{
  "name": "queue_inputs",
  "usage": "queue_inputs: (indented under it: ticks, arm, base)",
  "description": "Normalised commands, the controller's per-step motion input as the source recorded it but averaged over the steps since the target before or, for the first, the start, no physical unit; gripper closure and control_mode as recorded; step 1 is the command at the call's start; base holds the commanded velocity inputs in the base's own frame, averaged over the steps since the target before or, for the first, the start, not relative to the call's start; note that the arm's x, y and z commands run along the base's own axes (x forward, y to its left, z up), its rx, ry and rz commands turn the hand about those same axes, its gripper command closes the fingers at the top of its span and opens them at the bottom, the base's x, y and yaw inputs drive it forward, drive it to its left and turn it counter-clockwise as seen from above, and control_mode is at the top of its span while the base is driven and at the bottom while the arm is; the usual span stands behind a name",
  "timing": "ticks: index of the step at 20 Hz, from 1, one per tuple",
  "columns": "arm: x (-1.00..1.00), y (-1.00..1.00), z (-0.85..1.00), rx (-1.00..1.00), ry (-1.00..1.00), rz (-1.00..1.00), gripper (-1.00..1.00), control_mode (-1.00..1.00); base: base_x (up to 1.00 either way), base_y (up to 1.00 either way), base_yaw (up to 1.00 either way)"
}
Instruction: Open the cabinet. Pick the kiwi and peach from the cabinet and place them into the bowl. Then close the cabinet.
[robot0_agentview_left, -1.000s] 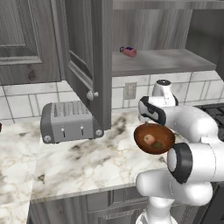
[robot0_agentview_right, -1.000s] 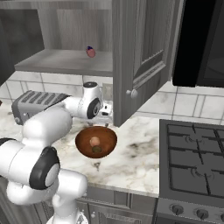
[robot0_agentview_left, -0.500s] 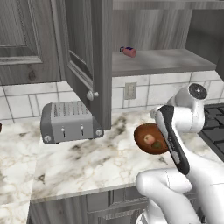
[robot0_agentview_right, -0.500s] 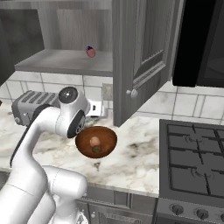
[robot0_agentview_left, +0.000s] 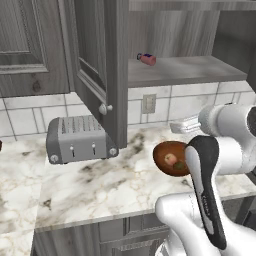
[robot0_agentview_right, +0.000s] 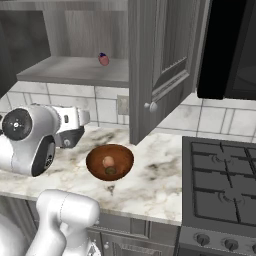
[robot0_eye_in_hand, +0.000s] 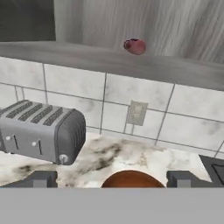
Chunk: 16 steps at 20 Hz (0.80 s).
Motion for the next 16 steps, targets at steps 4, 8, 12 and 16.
queue_inputs:
  ticks: [4,8,12,16]
  arm:
    - [-1.0,0.79,1.0,-0.05,-0.28,0.0,-1.0,-1.0]
    - [-1.0,0.75,0.81,-0.1,-0.2,0.0,-1.0,-1.0]
    - [-1.0,0.77,0.54,-0.12,-0.13,-0.05,-1.0,-1.0]
    - [-1.0,0.66,0.49,-0.07,-0.08,-0.09,-1.0,-1.0]
  base:
    - [0.0,0.0,0.0]
    - [0.0,0.0,0.0]
    - [0.0,0.0,0.0]
    - [0.0,0.0,0.0]
